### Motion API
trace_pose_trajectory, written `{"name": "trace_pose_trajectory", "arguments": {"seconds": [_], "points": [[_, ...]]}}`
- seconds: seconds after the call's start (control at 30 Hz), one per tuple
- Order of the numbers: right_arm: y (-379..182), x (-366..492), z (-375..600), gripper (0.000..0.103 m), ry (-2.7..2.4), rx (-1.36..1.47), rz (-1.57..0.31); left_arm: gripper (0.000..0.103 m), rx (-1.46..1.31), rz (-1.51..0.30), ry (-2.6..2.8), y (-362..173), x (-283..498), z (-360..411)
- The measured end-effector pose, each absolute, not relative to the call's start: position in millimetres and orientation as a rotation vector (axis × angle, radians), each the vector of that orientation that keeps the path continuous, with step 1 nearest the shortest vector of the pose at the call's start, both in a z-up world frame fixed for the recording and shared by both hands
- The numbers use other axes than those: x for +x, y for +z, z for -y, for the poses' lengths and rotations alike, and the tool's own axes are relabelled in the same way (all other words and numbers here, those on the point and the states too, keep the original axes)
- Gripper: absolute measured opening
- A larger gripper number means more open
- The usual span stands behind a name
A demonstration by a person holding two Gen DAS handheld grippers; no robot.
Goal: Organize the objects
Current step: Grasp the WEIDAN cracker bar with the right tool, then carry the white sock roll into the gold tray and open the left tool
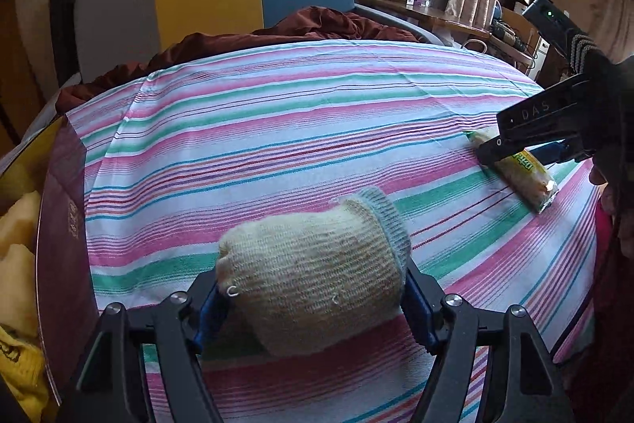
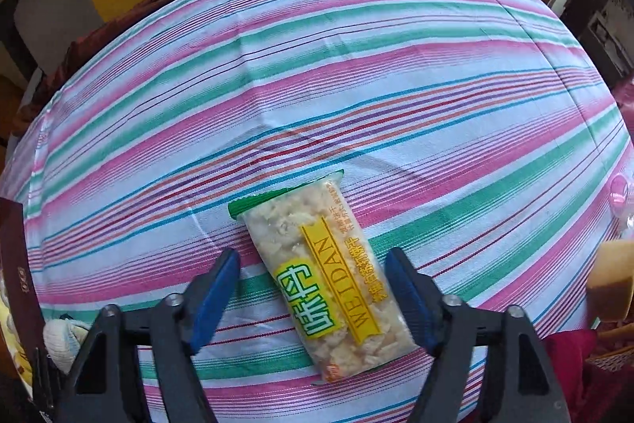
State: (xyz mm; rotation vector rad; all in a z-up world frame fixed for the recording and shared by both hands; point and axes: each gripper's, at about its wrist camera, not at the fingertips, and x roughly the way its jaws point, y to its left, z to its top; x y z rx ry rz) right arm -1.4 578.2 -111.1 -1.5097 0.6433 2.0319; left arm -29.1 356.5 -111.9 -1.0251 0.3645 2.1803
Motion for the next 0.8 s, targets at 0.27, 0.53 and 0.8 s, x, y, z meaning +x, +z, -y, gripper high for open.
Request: {"name": "trace_pose_trajectory", "arguments": {"seconds": [0.27,0.53,0.8], "points": [[-108.7,-18.1,-547.0,0.044,2.236,-1.598,-0.617,0.075,-1.000,-0.350,2.186,-113.8,-28.3,-354.0],[-110.4,-24.8,-535.1,0.048,2.238,-1.633,-0.490,0.074,-0.989,-0.352,2.192,-114.9,-26.7,-353.8],[-114.8,-35.3,-529.9,0.050,2.243,-1.644,-0.417,0.073,-0.984,-0.357,2.200,-114.5,-24.6,-353.8]]}}
